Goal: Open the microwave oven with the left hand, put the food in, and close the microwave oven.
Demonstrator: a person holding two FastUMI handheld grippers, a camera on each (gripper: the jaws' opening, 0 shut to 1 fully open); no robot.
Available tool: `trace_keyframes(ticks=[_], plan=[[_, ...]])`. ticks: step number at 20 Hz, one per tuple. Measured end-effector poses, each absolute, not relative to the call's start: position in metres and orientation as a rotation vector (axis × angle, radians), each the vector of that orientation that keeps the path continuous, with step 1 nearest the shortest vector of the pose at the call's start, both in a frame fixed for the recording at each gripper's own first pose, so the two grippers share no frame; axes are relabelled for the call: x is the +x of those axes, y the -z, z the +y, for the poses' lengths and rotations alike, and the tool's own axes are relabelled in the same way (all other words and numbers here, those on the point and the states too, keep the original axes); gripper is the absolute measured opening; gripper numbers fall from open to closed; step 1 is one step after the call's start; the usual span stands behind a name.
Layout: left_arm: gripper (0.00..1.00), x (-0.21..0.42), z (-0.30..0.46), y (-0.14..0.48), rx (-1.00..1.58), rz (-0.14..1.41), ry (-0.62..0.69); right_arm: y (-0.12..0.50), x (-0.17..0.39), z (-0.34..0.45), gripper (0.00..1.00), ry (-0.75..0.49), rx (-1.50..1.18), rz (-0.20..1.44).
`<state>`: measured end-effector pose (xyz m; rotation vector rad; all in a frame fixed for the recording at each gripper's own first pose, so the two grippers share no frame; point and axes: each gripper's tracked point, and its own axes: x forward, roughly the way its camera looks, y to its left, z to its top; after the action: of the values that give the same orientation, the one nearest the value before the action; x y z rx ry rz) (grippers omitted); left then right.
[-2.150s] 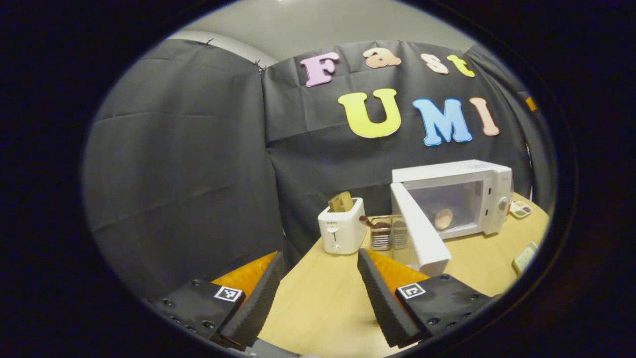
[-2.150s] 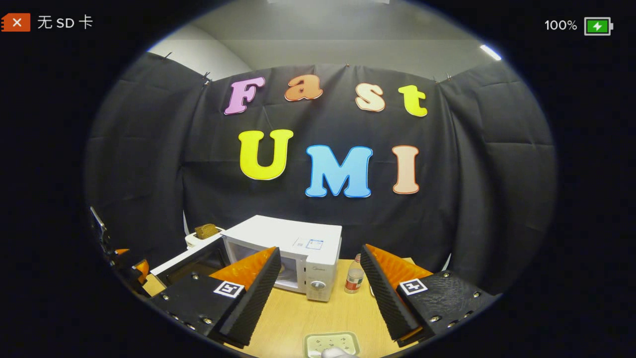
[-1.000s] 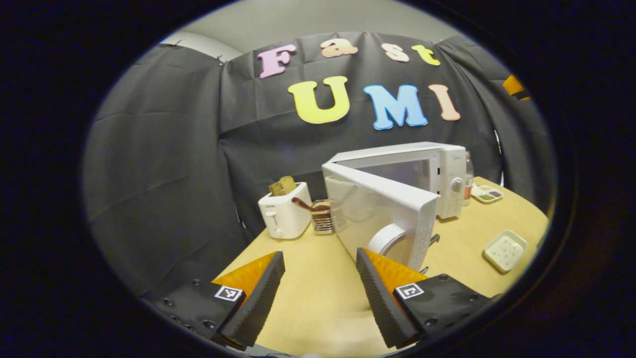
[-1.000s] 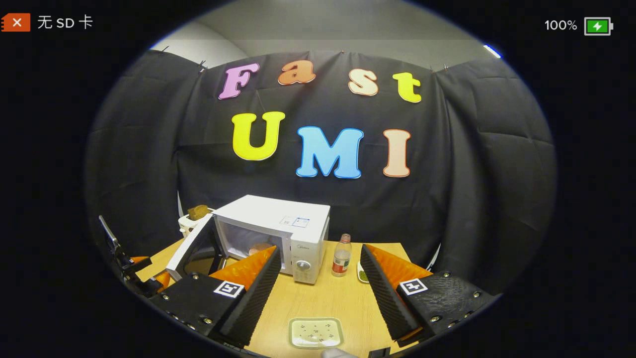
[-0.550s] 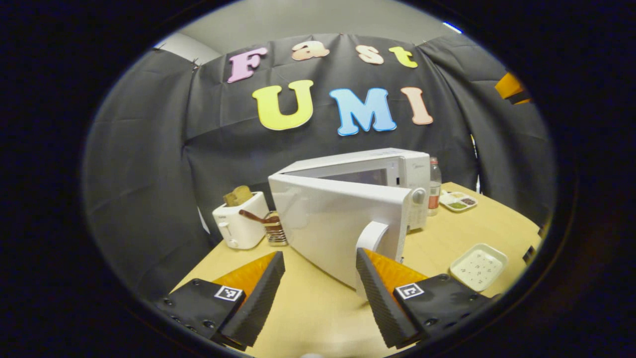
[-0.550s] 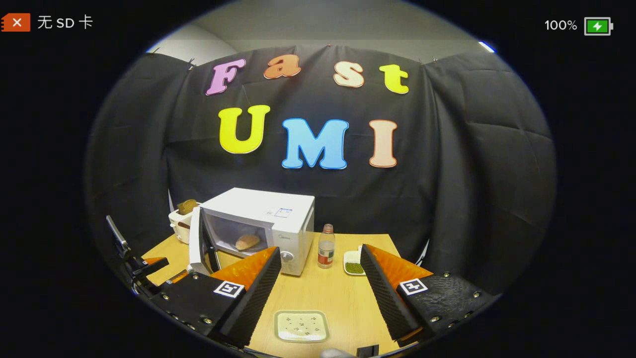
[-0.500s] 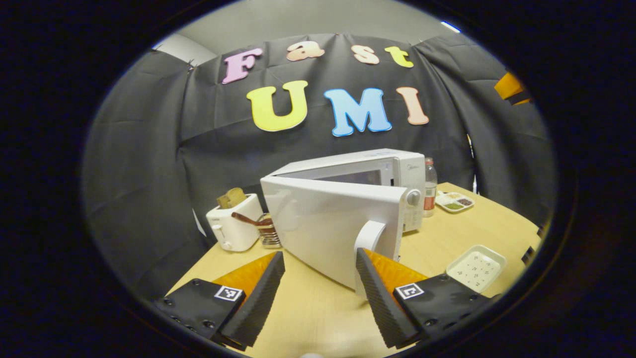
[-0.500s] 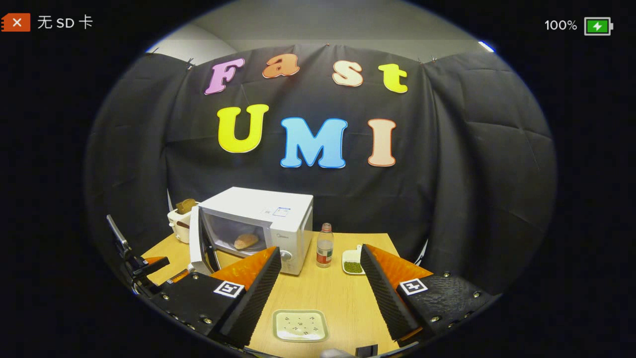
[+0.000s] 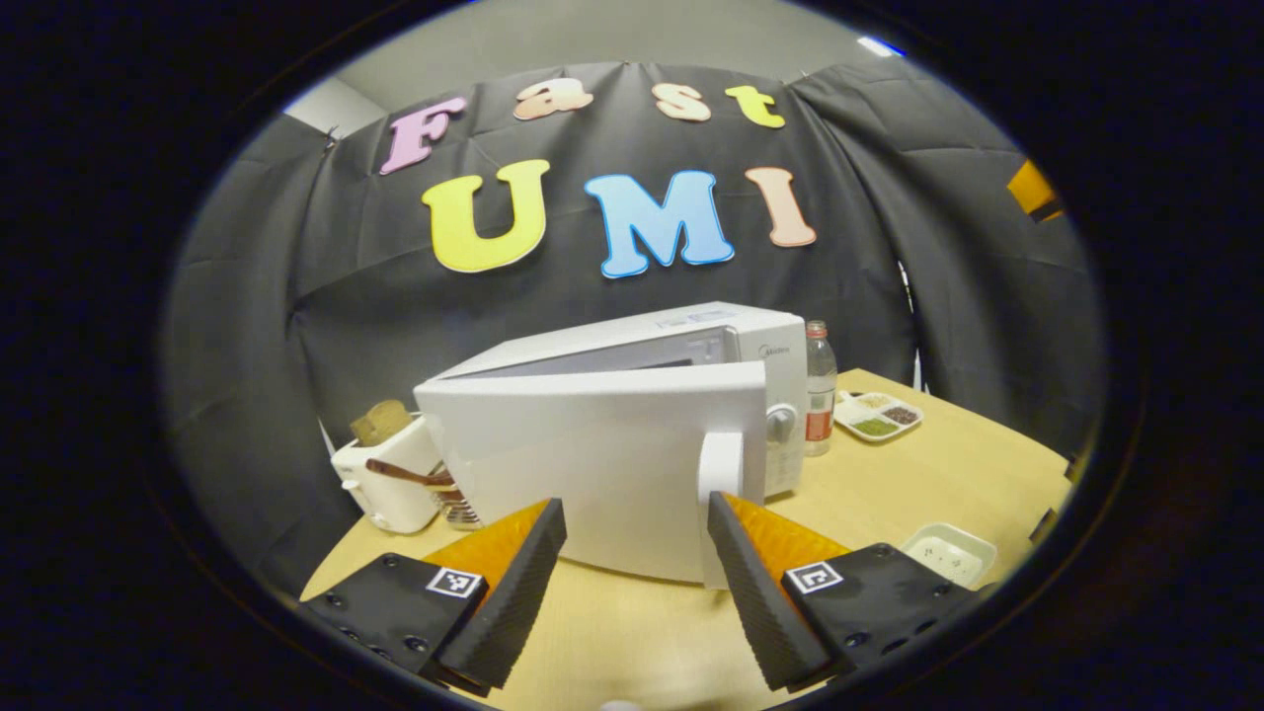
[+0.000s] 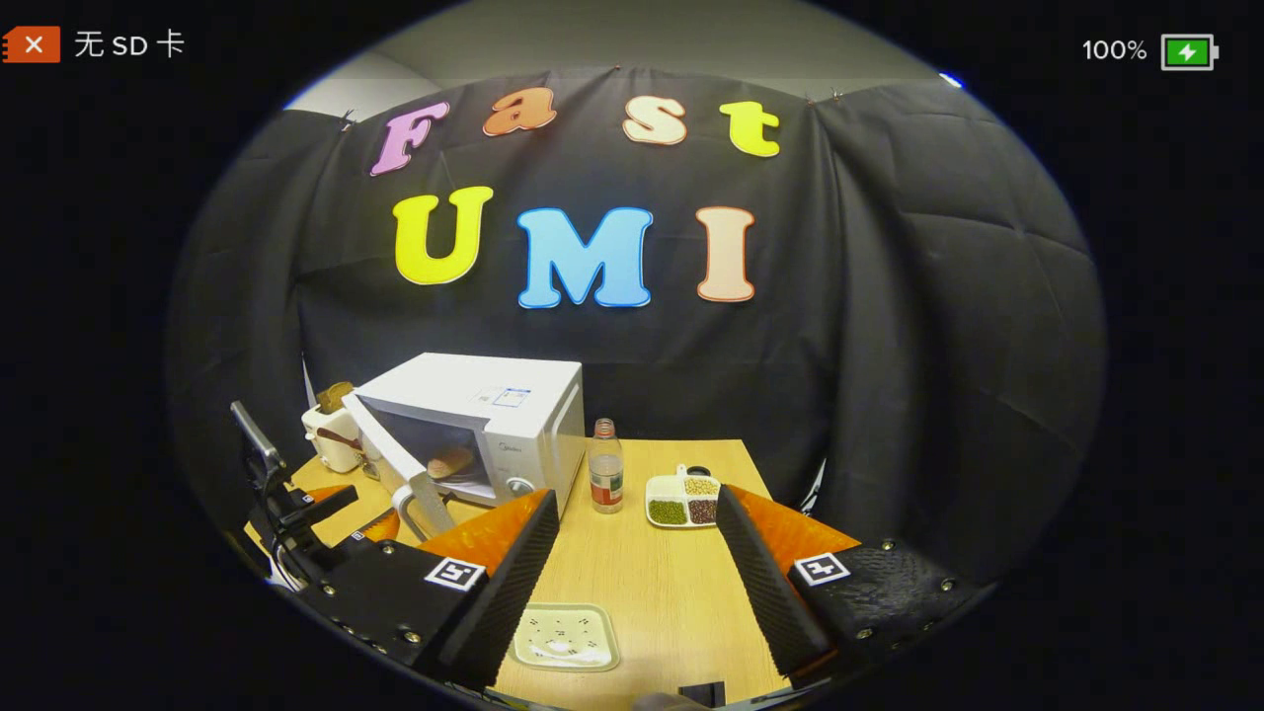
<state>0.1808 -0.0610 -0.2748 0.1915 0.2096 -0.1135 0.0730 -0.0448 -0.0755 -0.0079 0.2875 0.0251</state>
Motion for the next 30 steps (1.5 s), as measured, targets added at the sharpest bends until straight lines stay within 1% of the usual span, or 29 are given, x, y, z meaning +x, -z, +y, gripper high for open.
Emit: trace_keyframes(ticks=[3,5,6,11,14,15,17,20,21,23,24,25,27,30], plan=[[0.97,0.214,-0.08,0.275,0.194,0.204,0.127,0.085,0.081,-0.052,0.98,-0.017,-0.005,0.315],[0.94,0.236,-0.087,0.274,0.186,0.203,0.117,0.088,0.087,-0.055,0.98,-0.018,0.004,0.331],[0.97,0.247,-0.091,0.274,0.18,0.201,0.114,0.088,0.09,-0.057,0.98,-0.017,0.009,0.335],[0.96,0.285,-0.105,0.271,0.182,0.19,0.109,0.088,0.099,-0.066,0.98,-0.009,0.005,0.337],[0.96,0.285,-0.108,0.273,0.163,0.189,0.113,0.092,0.102,-0.071,0.98,0.0,0.016,0.349],[0.94,0.284,-0.107,0.271,0.162,0.185,0.109,0.092,0.103,-0.072,0.98,-0.001,0.021,0.353],[0.96,0.284,-0.107,0.27,0.169,0.186,0.1,0.093,0.105,-0.074,0.98,0.005,0.014,0.354],[0.96,0.293,-0.109,0.267,0.156,0.154,0.075,0.094,0.105,-0.068,0.98,-0.005,0.011,0.358],[0.94,0.292,-0.107,0.273,0.162,0.197,0.077,0.093,0.104,-0.066,0.98,-0.012,0.009,0.355],[1.0,0.295,-0.117,0.269,0.11,0.174,0.061,0.091,0.102,-0.062,0.98,-0.019,0.003,0.346],[0.94,0.293,-0.122,0.274,0.105,0.191,0.072,0.091,0.099,-0.061,0.98,-0.024,0.003,0.346],[0.96,0.286,-0.127,0.283,0.115,0.223,0.084,0.089,0.097,-0.06,0.98,-0.03,0.005,0.346],[0.99,0.271,-0.128,0.277,0.131,0.235,0.088,0.082,0.095,-0.065,0.98,-0.026,0.003,0.324],[0.96,0.24,-0.131,0.239,0.127,0.196,0.099,0.069,0.09,-0.072,0.98,-0.021,0.024,0.287]])
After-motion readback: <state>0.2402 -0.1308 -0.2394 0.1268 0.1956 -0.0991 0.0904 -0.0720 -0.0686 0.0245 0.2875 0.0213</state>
